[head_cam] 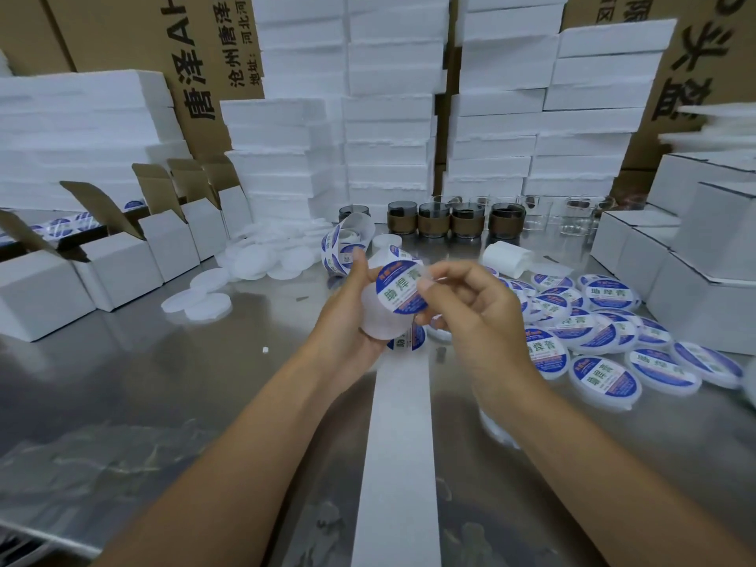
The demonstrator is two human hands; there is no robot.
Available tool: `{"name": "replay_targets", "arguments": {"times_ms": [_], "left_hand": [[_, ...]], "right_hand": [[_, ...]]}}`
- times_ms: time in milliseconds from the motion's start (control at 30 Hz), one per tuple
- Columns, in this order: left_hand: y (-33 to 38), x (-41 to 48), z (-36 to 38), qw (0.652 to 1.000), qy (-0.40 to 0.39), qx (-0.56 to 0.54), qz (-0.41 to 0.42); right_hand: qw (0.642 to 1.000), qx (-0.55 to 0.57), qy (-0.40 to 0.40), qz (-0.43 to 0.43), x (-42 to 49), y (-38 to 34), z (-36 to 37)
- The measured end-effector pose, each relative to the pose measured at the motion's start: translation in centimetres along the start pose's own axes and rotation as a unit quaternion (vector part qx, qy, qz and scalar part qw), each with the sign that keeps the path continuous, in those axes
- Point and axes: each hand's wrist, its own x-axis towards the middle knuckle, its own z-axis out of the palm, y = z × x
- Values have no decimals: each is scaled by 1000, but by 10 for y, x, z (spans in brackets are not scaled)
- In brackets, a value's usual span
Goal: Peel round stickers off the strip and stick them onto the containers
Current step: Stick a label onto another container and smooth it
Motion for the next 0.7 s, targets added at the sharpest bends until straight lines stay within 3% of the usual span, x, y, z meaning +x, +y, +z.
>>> {"name": "replay_targets", "arguments": {"times_ms": [300, 700], "left_hand": [[-4, 3, -2, 996, -75, -12, -43], [-6, 6, -4, 994, -99, -11, -49]], "right_hand": [[996, -77, 8, 33, 0, 12, -1], [990, -136, 10, 17, 0, 16, -2]]}}
